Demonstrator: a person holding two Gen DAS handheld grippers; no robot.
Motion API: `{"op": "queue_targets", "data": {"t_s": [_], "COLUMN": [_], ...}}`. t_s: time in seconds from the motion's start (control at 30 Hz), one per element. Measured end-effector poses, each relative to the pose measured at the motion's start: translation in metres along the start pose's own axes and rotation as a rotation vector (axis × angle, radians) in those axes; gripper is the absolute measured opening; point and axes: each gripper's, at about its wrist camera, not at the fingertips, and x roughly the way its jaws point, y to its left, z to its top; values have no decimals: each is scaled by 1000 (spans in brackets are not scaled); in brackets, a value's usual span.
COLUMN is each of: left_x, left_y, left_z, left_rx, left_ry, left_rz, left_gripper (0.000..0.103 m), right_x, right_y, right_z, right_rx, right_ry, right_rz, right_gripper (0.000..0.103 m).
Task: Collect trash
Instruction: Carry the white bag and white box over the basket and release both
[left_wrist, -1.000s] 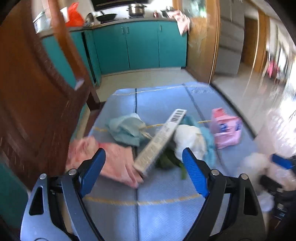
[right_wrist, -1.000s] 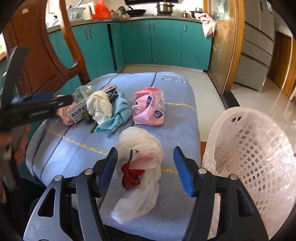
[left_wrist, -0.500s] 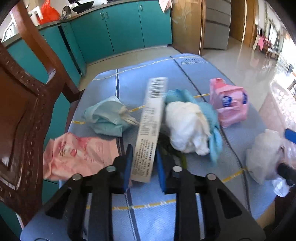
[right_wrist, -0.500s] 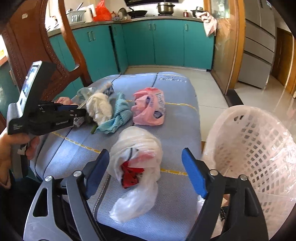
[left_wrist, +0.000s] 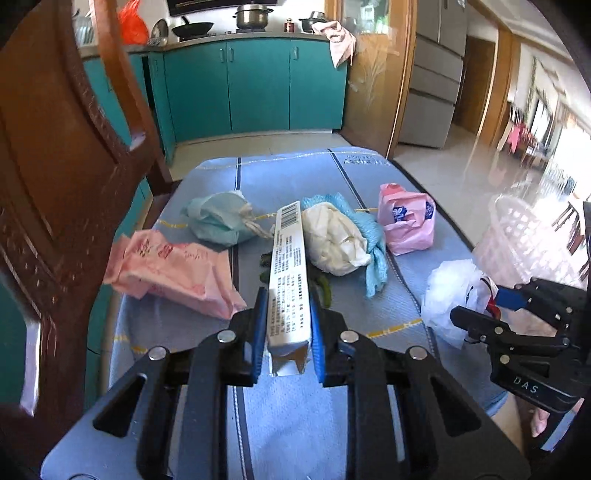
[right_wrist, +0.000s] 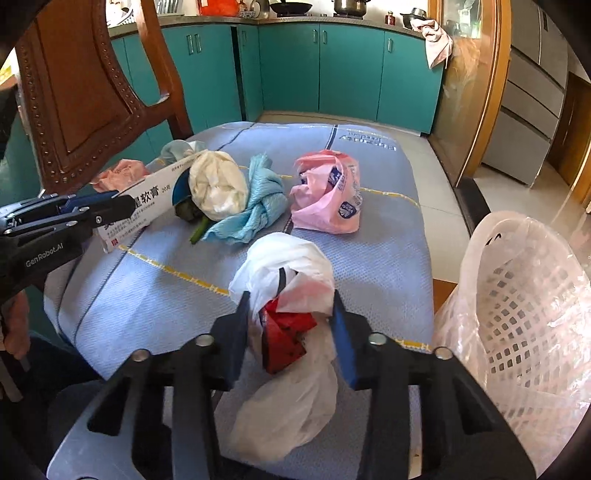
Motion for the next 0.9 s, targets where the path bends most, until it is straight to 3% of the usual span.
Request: {"op": "queue_targets", "data": {"t_s": [0.07, 0.2, 0.3, 0.37, 0.4, 0.47, 0.5, 0.53, 0.57, 0.67, 0.9], "left_x": [-3, 14, 29, 36, 40, 46, 50, 53, 58, 50, 1], "left_y": [2, 1, 0, -2, -4, -5, -5, -5, -4, -1, 3], "left_z": [-3, -9, -2, 2, 5, 6, 6, 3, 1, -2, -13], "left_rx": [-13, -27, -59, -59, -56, -57, -60, -59, -55, -62, -69], "left_ry": [8, 100, 141, 145, 144, 159, 174, 191, 213, 184, 14], "left_rz": [-31, -79, -135, -111, -88, -67, -68, -66, -56, -52, 35], "left_gripper": [22, 25, 43, 61, 62, 59, 54, 39, 33, 23, 20], "right_x": [-8, -17, -18, -17, -16, -15, -16, -15, -15, -20, -49], "right_y": [-1, -2, -2, -1, -1, 0, 0, 1, 1, 3, -3], "right_z": [0, -1, -3, -5, -5, -7, -9, -9, -10, -11, -9], "right_rx": [3, 8, 16, 18, 19, 19, 17, 15, 14, 16, 9], "right_ry": [-12, -22, -20, -14, -10, -4, -3, -2, -2, -16, -77], "right_rz": [3, 8, 12, 12, 13, 17, 18, 18, 18, 20, 12], "right_gripper": [39, 39, 39, 39, 39, 39, 39, 39, 39, 39, 39]}}
